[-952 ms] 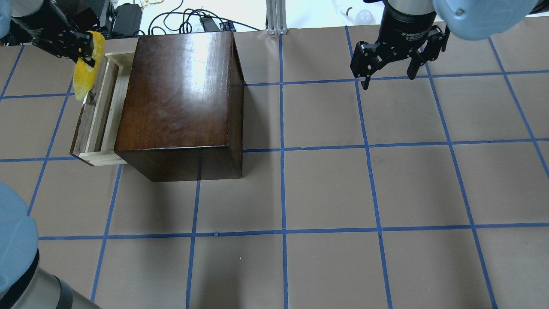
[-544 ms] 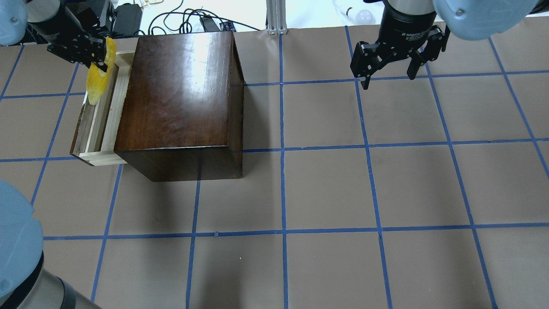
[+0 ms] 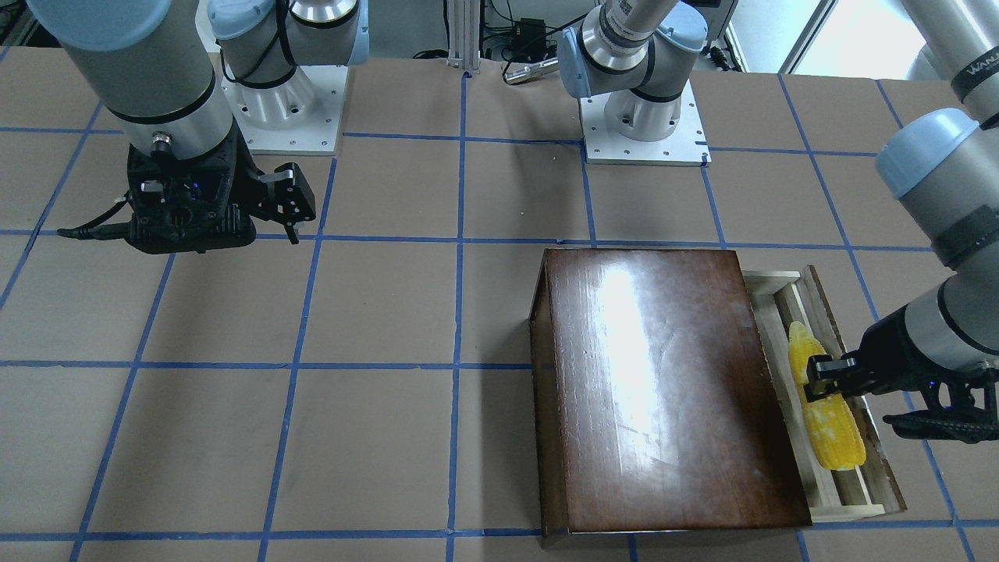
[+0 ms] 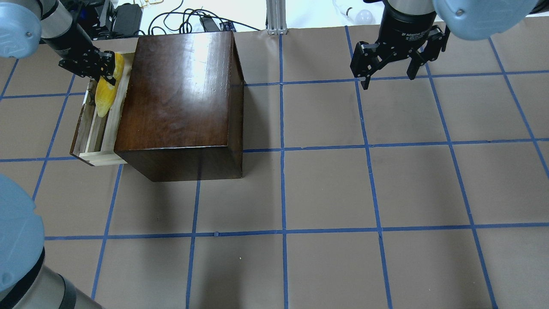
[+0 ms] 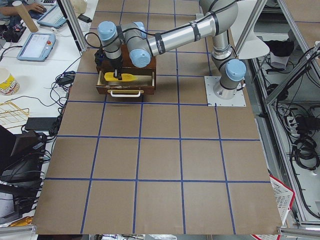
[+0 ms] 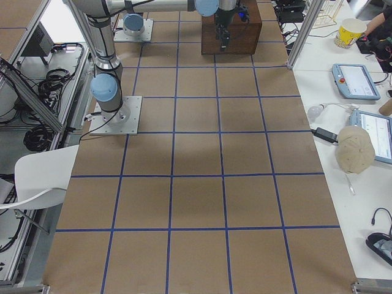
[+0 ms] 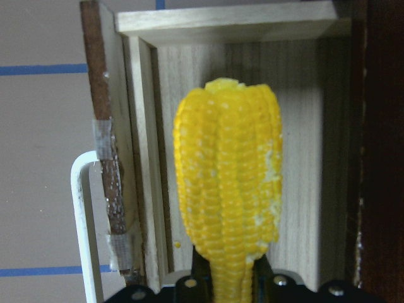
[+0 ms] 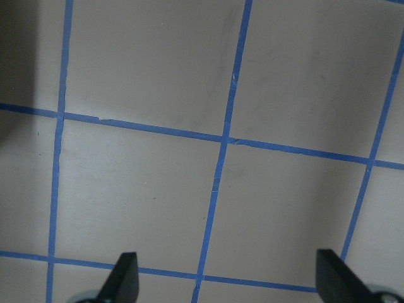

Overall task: Open drawer and put corn inside
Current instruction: 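Lower the corn into the drawer and open the left gripper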

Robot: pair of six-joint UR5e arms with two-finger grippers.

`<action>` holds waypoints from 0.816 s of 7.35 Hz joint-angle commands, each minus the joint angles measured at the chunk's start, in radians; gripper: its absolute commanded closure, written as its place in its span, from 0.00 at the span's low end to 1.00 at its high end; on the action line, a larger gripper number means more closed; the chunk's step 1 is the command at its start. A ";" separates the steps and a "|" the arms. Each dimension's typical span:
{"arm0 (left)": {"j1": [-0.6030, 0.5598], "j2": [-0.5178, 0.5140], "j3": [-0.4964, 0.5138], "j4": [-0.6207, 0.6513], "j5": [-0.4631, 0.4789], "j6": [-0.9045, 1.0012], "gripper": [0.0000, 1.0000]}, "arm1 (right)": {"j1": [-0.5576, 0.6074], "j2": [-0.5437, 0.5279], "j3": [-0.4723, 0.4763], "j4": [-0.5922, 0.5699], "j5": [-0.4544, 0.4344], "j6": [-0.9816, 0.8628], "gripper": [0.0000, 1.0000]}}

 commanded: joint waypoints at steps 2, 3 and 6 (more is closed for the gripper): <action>0.025 0.011 -0.005 -0.014 0.004 0.001 0.32 | 0.000 0.000 0.000 0.000 0.000 0.000 0.00; 0.025 0.013 -0.004 -0.017 0.004 0.001 0.29 | 0.000 0.000 0.000 0.000 0.000 0.000 0.00; 0.028 0.040 0.008 -0.068 0.004 0.001 0.00 | 0.000 0.000 0.000 0.000 0.000 0.001 0.00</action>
